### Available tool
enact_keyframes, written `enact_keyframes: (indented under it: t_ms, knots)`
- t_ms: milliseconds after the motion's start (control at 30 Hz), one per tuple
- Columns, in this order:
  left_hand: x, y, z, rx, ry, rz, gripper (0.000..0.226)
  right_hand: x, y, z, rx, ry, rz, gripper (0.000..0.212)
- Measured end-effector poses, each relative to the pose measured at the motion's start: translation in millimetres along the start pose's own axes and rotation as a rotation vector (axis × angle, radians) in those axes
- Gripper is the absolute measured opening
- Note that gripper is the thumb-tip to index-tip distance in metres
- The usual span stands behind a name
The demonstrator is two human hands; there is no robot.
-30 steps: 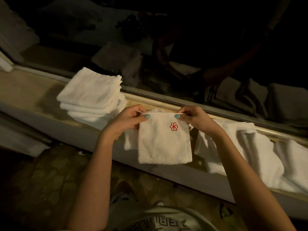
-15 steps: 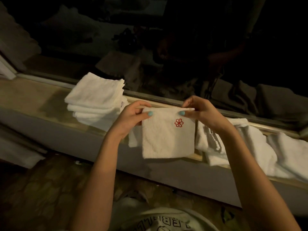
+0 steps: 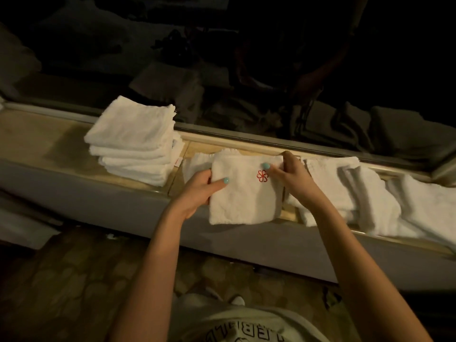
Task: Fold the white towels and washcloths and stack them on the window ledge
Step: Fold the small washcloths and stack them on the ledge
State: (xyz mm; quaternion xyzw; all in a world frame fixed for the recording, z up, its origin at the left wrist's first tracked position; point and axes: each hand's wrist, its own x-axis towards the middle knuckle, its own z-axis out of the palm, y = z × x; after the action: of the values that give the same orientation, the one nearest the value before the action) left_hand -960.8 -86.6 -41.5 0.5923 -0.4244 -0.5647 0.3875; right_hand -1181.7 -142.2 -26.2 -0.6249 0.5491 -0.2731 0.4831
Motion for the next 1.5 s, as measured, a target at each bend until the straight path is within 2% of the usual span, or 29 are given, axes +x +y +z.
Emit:
enact_keyframes:
  t_ms: [133,200,333,467,600,800,933,1033,1133,1233,1333,1500]
  knots:
    - [-7.1,-9.2,-0.8,-0.11,0.012,-0.04,0.018,-6.9,11.5,-5.6,-0.042,-0.163,0.023,0.025]
    - [-8.1,-13.0,-0.5,-0.094,0.032,-0.035,0.017,-7.6,16.4,-3.5,-0.043,-0.187,0.029,0.021]
    - [-3.1,-15.0,-0.5,0.022,0.114,-0.004,0.019,-3.3,20.1,4.7,-0.029,-0.144,0.018,0.017]
    - [3.5,-12.2,-4.5,0.106,0.264,0.057,0.006,1.2,24.4,9.0,-0.028,-0.104,0.029,0.019]
    - [17.3,-1.6,-8.3,0.321,0.384,0.135,0.022,4.4,23.4,6.4,-0.086,-0.072,0.009,0.024]
    - [36.3,6.0,-17.5,0.394,0.298,0.086,0.029,27.6,9.6,7.7,-0.112,-0.045,0.03,0.044]
    - [41.8,10.9,-25.2,0.346,0.226,0.065,0.016,47.9,3.9,5.8,-0.22,-0.088,0.04,0.032]
    - [42.9,15.6,-29.6,0.326,0.144,0.106,0.016,53.8,0.2,1.4,-0.275,-0.183,0.019,0.025]
    - [43.1,18.3,-25.9,0.348,0.092,0.195,0.016,57.2,0.0,-3.6,-0.3,-0.263,-0.033,0.025]
    - [43.3,15.9,-23.9,0.334,0.07,0.217,0.015,56.5,0.7,-9.8,-0.231,-0.28,-0.065,0.024]
    - [42.1,11.9,-25.1,0.381,0.018,0.272,0.017,52.4,1.6,-12.9,-0.26,-0.319,-0.147,0.023]
    - [36.6,6.5,-26.2,0.362,0.045,0.33,0.016,44.4,6.2,-12.2,-0.371,-0.342,-0.137,0.028]
